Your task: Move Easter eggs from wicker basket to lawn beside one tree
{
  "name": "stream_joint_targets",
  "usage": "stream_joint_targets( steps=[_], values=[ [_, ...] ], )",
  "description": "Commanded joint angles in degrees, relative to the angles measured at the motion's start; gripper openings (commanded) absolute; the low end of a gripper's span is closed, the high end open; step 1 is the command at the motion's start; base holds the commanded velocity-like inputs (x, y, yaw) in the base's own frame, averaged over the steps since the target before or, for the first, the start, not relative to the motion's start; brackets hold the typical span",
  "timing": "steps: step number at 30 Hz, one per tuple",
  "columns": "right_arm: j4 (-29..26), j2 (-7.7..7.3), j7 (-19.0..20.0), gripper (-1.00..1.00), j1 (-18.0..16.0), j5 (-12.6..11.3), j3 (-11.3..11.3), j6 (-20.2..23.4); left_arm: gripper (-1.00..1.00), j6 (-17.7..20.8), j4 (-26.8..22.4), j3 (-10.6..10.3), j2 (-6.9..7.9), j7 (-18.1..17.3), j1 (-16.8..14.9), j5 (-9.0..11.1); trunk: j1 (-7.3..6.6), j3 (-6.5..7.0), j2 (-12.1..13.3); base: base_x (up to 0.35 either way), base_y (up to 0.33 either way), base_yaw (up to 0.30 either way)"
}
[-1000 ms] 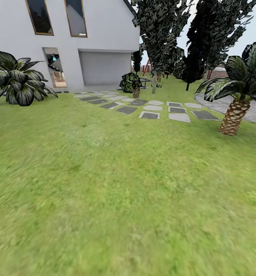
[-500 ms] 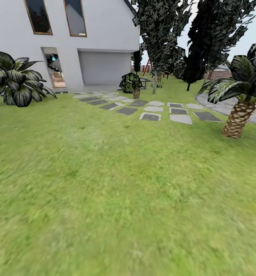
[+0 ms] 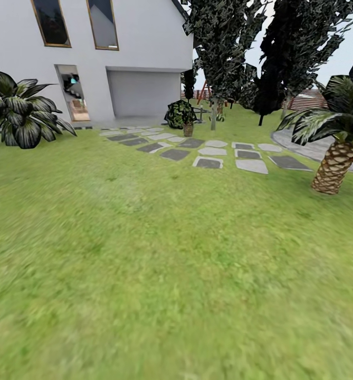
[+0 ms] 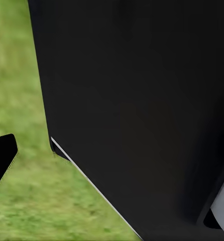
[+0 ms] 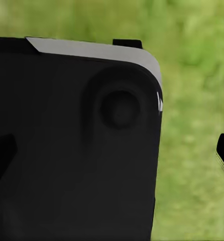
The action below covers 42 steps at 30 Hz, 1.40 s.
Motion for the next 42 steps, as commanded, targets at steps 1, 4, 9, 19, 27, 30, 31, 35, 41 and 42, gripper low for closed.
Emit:
stream_joint_targets(
  steps=[1,4,9,19,27,30,31,35,41,42],
  values=[
    [0.03,-0.01,0.02,1.00,-0.04,0.12,0.05,-0.18,1.00,0.01,-0.11,0.03,0.00,-0.07,0.03,0.04,0.03,-0.04,-0.02,0.325,0.000,0.000],
    [0.02,-0.01,0.02,1.00,-0.02,0.12,0.05,-0.18,1.00,0.01,-0.11,0.03,0.00,-0.07,0.03,0.04,0.03,-0.04,-0.02,0.325,0.000,0.000],
    [0.05,-0.01,0.02,1.00,-0.04,0.12,0.05,-0.18,1.00,0.01,-0.11,0.03,0.00,-0.07,0.03,0.04,0.03,-0.04,-0.02,0.325,0.000,0.000],
    [0.01,-0.01,0.02,1.00,-0.03,0.12,0.05,-0.18,1.00,0.01,-0.11,0.03,0.00,-0.07,0.03,0.04,0.03,-0.04,-0.02,0.325,0.000,0.000],
    [0.04,-0.01,0.02,1.00,-0.04,0.12,0.05,-0.18,1.00,0.01,-0.11,0.03,0.00,-0.07,0.03,0.04,0.03,-0.04,-0.02,0.325,0.000,0.000],
    [0.04,0.00,0.02,1.00,-0.02,0.12,0.05,-0.18,1.00,0.01,-0.11,0.03,0.00,-0.07,0.03,0.04,0.03,-0.04,-0.02,0.325,0.000,0.000],
    [0.04,0.00,0.02,1.00,-0.02,0.12,0.05,-0.18,1.00,0.01,-0.11,0.03,0.00,-0.07,0.03,0.04,0.03,-0.04,-0.02,0.325,0.000,0.000],
    [0.04,0.02,0.02,1.00,-0.01,0.12,0.05,-0.18,1.00,0.01,-0.11,0.03,0.00,-0.07,0.03,0.04,0.03,-0.04,-0.02,0.325,0.000,0.000],
    [0.05,0.02,0.02,1.00,-0.02,0.12,0.05,-0.18,1.00,0.01,-0.11,0.03,0.00,-0.07,0.03,0.04,0.03,-0.04,-0.02,0.325,0.000,0.000],
    [0.06,0.02,0.02,1.00,-0.03,0.12,0.05,-0.18,1.00,0.01,-0.11,0.03,0.00,-0.07,0.03,0.04,0.03,-0.04,-0.02,0.325,0.000,0.000]
  ],
)
